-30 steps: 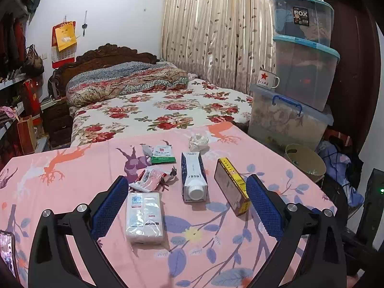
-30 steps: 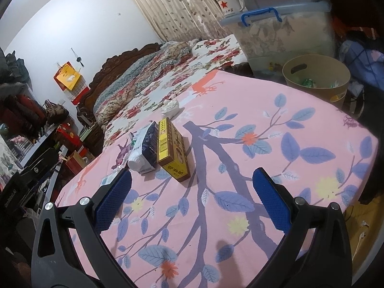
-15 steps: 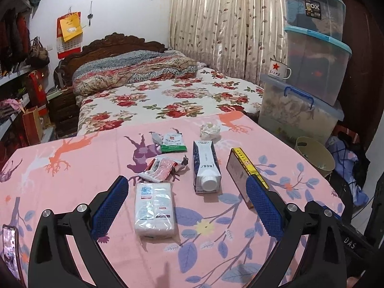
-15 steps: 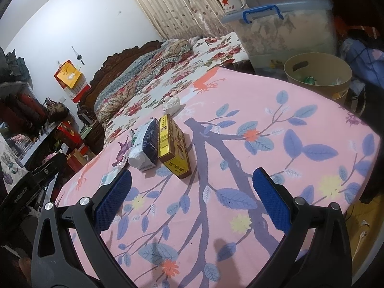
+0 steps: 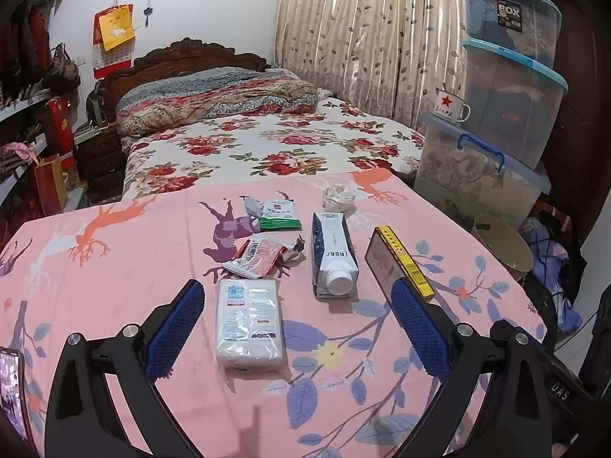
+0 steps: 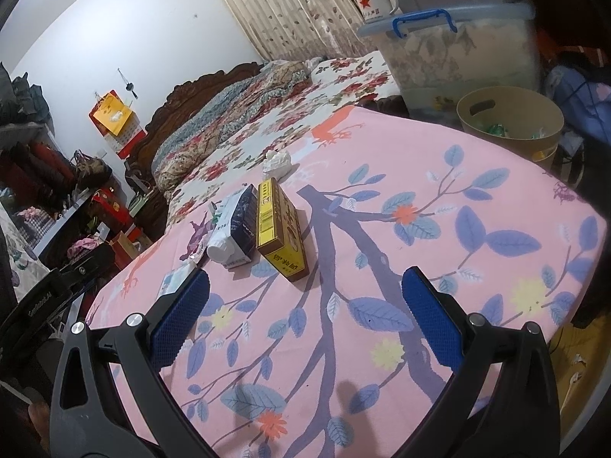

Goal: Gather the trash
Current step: 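Hover both open tools over the tissue pack and yellow box, approaching slowly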

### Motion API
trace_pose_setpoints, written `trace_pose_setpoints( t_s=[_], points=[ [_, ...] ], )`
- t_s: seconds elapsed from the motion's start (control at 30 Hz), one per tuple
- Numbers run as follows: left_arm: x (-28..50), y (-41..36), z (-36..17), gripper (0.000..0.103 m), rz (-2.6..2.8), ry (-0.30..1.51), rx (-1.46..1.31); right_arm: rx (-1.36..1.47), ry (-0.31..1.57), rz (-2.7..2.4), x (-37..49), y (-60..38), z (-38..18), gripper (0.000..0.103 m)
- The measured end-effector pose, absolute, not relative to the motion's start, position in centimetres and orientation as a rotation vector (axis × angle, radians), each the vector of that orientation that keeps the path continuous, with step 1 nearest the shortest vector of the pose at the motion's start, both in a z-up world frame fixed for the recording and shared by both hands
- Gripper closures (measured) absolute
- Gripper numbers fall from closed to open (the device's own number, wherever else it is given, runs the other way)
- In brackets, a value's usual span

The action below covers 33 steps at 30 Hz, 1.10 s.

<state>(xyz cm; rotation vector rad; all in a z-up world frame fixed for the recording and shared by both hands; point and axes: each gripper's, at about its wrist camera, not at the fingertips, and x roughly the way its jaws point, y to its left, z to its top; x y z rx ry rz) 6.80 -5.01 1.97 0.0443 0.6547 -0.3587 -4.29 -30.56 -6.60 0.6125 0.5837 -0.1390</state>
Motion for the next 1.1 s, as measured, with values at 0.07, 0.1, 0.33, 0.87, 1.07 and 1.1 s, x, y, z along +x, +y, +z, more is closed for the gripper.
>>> trace_pose_setpoints(
  t_s=[0.07,0.1,0.33,0.87,1.07,1.1],
  points=[
    [6.9,-4.8,1.9,0.009,-0.344,0.653,0.037,0.609,0.583,-0.137,-4.3,-30.5,-6.6,0.003],
    [6.9,-4.6,1.9,0.009,-0.338,0.651,0.033,0.607,0.583,-0.135,-4.3,-30.4,-6.5,0.003],
    [7.1,-3.6,1.6,0.009,-0.309,0.637,-0.014,0.601,0.586,-0.131,-4.3,-30.2,-6.6,0.003],
    [7.2,-3.0,1.3,0.009,-0.259,0.626,0.010,0.589,0.594,-0.116,-4.0,-30.0,-6.8,0.003],
    [7.3,-3.2,1.2,0.009,-0.277,0.636,0.029,0.583,0.590,-0.114,-4.0,-30.0,-6.8,0.003],
    [7.4,-3.2,1.2,0.009,-0.281,0.641,0.032,0.581,0.589,-0.113,-4.0,-29.9,-6.8,0.003]
  ],
)
